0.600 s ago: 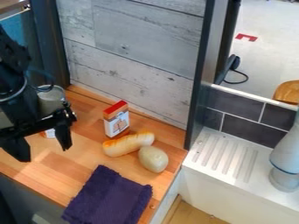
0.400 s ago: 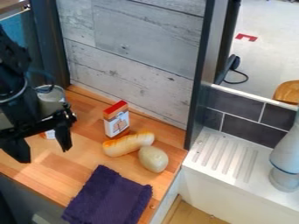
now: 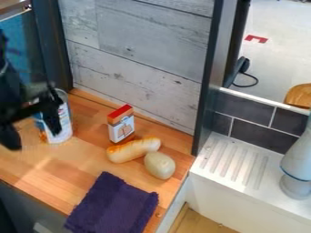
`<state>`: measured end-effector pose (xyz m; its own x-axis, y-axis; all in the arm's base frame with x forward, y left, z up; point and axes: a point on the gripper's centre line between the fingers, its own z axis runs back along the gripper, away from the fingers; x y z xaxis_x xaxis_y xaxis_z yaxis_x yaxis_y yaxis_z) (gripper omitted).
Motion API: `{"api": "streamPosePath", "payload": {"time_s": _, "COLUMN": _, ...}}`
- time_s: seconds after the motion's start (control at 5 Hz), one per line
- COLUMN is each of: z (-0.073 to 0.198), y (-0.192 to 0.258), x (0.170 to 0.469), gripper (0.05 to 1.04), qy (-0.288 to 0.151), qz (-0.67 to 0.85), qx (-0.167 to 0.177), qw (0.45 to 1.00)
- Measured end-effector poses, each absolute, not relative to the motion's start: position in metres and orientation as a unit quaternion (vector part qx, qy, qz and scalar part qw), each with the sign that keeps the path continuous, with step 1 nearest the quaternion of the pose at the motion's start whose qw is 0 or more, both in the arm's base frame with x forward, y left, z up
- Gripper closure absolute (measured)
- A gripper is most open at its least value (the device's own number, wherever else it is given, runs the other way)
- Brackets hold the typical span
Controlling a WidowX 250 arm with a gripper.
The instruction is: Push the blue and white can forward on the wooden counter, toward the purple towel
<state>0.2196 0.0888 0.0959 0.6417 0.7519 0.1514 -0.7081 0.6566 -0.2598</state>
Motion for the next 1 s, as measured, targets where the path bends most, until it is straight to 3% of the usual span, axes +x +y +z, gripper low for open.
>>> {"api": "streamPosePath", "payload": {"time_s": 0.4, "z": 0.105, "y": 0.128, "x": 0.257, "gripper": 0.083, "qy": -0.132, "qz": 0.41, "qx": -0.092, "qw": 0.898}}
{"api": "streamPosePath", "payload": {"time_s": 1.0, "z": 0.098, "y": 0.191, "x": 0.311, "gripper": 0.083, "qy": -0.113, "qz": 0.384, "qx": -0.015, "qw": 0.916}}
